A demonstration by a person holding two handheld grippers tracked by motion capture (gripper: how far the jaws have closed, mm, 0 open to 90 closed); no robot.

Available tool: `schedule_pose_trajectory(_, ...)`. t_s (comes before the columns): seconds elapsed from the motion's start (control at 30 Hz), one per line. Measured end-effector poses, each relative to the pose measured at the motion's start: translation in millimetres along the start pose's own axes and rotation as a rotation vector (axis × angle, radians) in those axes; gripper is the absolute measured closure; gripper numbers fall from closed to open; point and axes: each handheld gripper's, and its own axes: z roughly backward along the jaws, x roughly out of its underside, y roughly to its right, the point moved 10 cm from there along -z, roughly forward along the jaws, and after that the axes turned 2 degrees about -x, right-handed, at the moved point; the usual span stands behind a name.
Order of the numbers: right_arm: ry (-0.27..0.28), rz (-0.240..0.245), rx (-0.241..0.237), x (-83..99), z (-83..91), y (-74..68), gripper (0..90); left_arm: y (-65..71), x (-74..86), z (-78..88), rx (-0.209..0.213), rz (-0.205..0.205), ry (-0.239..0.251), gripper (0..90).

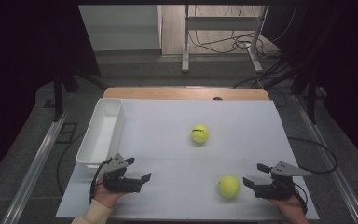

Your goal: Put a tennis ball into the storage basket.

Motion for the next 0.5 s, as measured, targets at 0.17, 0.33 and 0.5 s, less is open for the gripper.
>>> schedule_pose_trajectory(0.17, -0.006, 0.005, 0.003, 0.6, -0.1, -0.3, 15.1, 0.4, 0.1, -0.2, -0.002, -0.003, -0.003, 8.9)
schedule_pose_trajectory(0.33, -0.003, 0.008, 0.004, 0.1, 1.1, -1.3, 15.2, 1.9, 0.0, -1.7, -0.002, -0.008, -0.009, 8.8)
schedule_pose_trajectory(0.5, -0.011, 0.009, 0.010, 0.9, 1.0, -0.8, 15.3, 2.0, -0.3, -1.3, 0.000, -0.005, -0.008, 8.9)
